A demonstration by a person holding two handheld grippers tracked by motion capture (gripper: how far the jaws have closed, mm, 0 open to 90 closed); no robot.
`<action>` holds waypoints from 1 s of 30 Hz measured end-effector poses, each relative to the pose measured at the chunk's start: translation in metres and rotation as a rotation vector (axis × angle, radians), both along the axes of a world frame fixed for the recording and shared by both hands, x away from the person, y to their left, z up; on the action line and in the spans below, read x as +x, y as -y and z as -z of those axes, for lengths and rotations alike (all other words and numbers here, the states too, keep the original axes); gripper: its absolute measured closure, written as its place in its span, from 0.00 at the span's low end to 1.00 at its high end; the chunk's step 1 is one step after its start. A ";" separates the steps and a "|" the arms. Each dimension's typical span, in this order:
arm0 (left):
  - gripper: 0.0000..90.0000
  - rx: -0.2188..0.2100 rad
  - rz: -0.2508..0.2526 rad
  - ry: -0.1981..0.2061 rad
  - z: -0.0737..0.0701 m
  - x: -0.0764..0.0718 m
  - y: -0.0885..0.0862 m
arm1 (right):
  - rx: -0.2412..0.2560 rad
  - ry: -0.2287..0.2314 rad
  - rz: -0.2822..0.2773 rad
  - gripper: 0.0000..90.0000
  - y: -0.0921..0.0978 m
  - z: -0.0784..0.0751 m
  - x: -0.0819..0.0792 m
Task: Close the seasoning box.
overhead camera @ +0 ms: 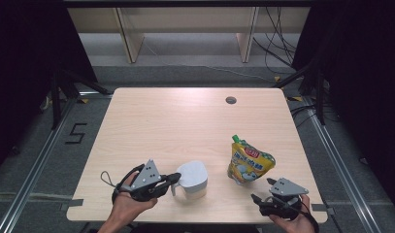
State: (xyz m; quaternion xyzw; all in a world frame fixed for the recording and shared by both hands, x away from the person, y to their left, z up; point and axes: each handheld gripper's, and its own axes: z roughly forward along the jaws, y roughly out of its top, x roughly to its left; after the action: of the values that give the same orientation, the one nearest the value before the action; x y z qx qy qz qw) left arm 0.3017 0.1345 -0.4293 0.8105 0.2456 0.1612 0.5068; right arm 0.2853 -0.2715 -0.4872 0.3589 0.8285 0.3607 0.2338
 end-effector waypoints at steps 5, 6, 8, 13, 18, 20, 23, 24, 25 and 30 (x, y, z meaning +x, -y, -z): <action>0.93 -0.013 0.003 -0.016 0.002 -0.001 -0.007 | 0.000 0.000 -0.001 0.26 0.001 0.000 0.000; 0.93 -0.012 -0.003 -0.026 0.003 -0.003 -0.009 | 0.001 0.000 -0.001 0.26 0.001 0.000 0.000; 0.91 -0.017 0.006 -0.033 0.005 -0.005 -0.013 | 0.001 0.001 -0.006 0.26 0.000 0.000 0.000; 0.78 -0.028 0.011 -0.048 0.010 -0.008 -0.018 | 0.006 -0.002 -0.002 0.25 -0.001 0.000 0.000; 0.65 -0.044 -0.008 -0.055 0.018 -0.010 -0.027 | -0.004 -0.002 -0.001 0.25 -0.001 0.000 0.000; 0.61 -0.040 -0.014 -0.050 0.021 -0.010 -0.031 | -0.001 -0.012 -0.003 0.25 -0.001 0.000 0.000; 0.56 -0.026 -0.018 -0.051 0.025 -0.012 -0.037 | -0.005 -0.002 -0.002 0.25 -0.001 0.000 0.000; 0.54 -0.028 -0.028 -0.060 0.026 -0.013 -0.038 | -0.006 -0.002 -0.001 0.25 -0.001 -0.001 0.000; 0.52 -0.034 -0.029 -0.063 0.028 -0.014 -0.039 | -0.001 -0.012 -0.003 0.25 -0.001 0.000 -0.001; 0.45 -0.013 -0.030 -0.077 0.033 -0.016 -0.043 | 0.003 -0.022 -0.007 0.25 -0.002 0.000 -0.001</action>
State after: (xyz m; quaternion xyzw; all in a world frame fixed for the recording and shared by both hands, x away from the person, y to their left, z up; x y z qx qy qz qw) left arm 0.2858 0.1770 -0.4619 0.8090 0.2780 0.1358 0.4999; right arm 0.2845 -0.2698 -0.4868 0.3604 0.8317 0.3587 0.2231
